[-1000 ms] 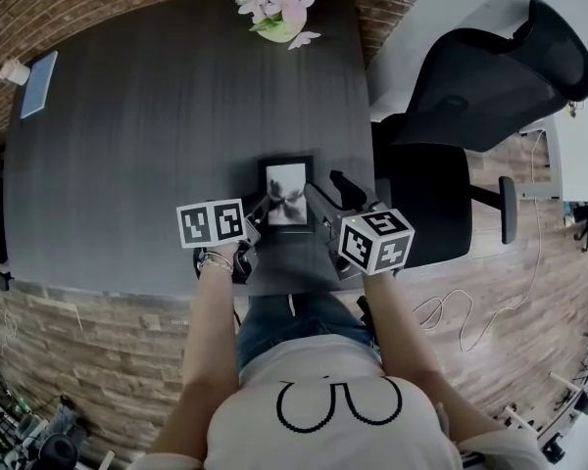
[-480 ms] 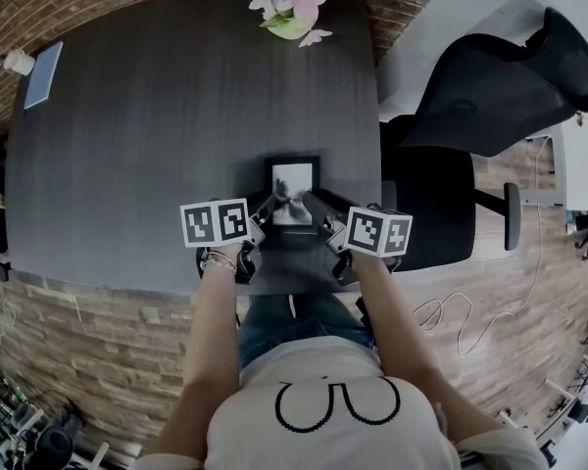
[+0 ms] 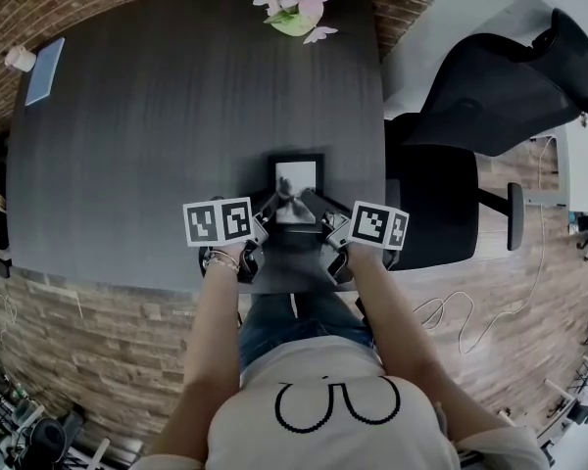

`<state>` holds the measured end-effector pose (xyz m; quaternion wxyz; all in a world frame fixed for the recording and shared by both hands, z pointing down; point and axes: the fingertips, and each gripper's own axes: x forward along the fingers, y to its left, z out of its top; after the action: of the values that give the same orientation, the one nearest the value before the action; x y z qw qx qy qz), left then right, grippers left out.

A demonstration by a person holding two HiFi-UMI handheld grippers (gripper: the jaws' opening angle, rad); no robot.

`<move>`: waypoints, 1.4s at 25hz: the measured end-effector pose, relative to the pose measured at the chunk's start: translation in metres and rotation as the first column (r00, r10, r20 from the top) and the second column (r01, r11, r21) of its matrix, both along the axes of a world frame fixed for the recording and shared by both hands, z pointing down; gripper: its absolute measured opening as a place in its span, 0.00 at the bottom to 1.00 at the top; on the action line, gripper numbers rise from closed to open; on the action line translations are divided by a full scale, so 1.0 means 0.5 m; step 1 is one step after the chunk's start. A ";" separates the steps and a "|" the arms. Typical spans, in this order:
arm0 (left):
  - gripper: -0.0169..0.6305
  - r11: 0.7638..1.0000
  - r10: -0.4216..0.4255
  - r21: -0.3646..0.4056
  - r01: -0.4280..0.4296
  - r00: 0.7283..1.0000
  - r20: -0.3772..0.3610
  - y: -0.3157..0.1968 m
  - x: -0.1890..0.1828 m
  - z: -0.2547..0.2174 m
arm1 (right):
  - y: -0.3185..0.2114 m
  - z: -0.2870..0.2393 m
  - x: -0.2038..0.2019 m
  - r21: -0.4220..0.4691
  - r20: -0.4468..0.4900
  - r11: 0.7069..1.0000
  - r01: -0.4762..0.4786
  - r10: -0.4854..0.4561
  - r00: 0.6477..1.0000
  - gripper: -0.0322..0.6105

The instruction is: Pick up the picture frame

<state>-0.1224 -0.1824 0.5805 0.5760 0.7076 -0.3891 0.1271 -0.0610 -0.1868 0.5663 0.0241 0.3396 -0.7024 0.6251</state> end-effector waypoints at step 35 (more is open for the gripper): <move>0.44 0.968 -0.092 0.247 0.049 0.982 0.165 -0.015 -0.062 -0.177 | 0.000 -0.155 -0.037 0.224 -0.029 0.971 0.085 -0.080 0.996 0.11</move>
<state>-0.1535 -0.1900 0.4919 0.4530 0.7444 -0.4757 0.1199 -0.0794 -0.1867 0.4890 0.0184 0.3167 -0.7819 0.5367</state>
